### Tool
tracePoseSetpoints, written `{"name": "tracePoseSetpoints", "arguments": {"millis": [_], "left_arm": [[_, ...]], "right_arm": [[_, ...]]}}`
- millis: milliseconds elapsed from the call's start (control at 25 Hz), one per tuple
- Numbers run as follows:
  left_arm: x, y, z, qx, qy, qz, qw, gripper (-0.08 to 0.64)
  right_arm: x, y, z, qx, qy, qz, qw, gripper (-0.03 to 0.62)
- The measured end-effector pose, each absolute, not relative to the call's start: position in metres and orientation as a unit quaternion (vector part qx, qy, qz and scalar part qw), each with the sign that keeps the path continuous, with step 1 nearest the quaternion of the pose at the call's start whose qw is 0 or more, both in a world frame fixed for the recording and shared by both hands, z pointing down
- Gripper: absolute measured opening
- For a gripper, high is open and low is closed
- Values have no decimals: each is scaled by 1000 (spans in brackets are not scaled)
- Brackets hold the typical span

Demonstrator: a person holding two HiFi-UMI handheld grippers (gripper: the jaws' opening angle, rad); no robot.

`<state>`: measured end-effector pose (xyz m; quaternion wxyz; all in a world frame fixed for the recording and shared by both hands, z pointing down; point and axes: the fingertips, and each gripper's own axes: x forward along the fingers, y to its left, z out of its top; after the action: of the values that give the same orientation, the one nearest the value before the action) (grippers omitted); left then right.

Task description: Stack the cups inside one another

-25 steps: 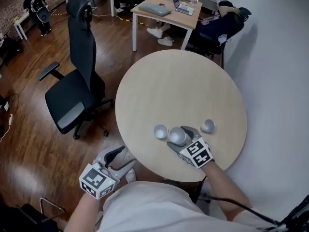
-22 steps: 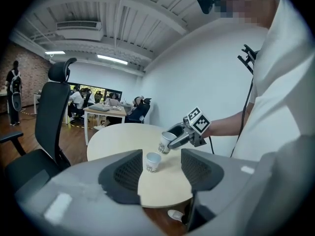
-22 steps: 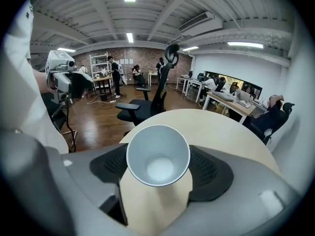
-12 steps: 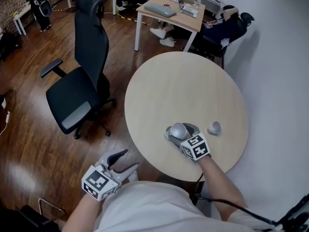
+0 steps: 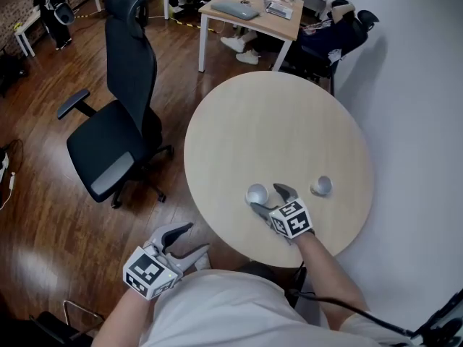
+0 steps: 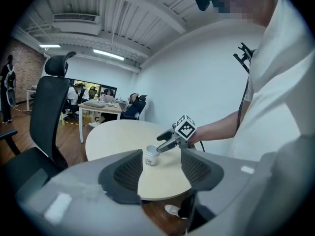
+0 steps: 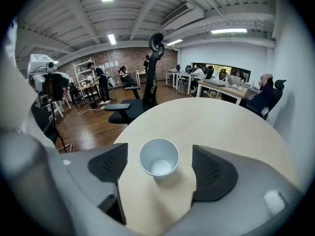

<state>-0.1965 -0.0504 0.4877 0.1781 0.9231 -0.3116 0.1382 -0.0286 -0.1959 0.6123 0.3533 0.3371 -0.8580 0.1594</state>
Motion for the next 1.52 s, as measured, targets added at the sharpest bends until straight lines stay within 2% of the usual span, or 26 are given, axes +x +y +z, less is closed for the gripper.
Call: {"name": "tracePoseSetpoints", "arguments": {"millis": [280,400,480,680,840,1280,1400,1520], "left_arm": [[-148,-62,495,936,-275,148,164,265],[-114,-64,495,941,-255,140,175,267],[-88,-66,491,944,-244,135,179,294],[-26,-73,483,947,-237,124,178,293],[8,-73,480,943,-248,131,177,293],[23,-58,478,906,-347,139,198,293],[16,-56,480,901,-360,139,199,293],[5,-57,480,898,-369,137,199,293]], "right_arm": [[14,-184,593,365,-856,152,333,403],[60,-183,582,394,-845,143,332,403],[100,-183,578,418,-833,141,335,403],[196,-195,588,463,-798,150,357,403],[238,-214,608,462,-789,167,368,410],[238,-264,671,395,-808,188,394,416],[238,-267,671,393,-811,186,391,370],[229,-266,656,388,-819,176,385,366]]}}
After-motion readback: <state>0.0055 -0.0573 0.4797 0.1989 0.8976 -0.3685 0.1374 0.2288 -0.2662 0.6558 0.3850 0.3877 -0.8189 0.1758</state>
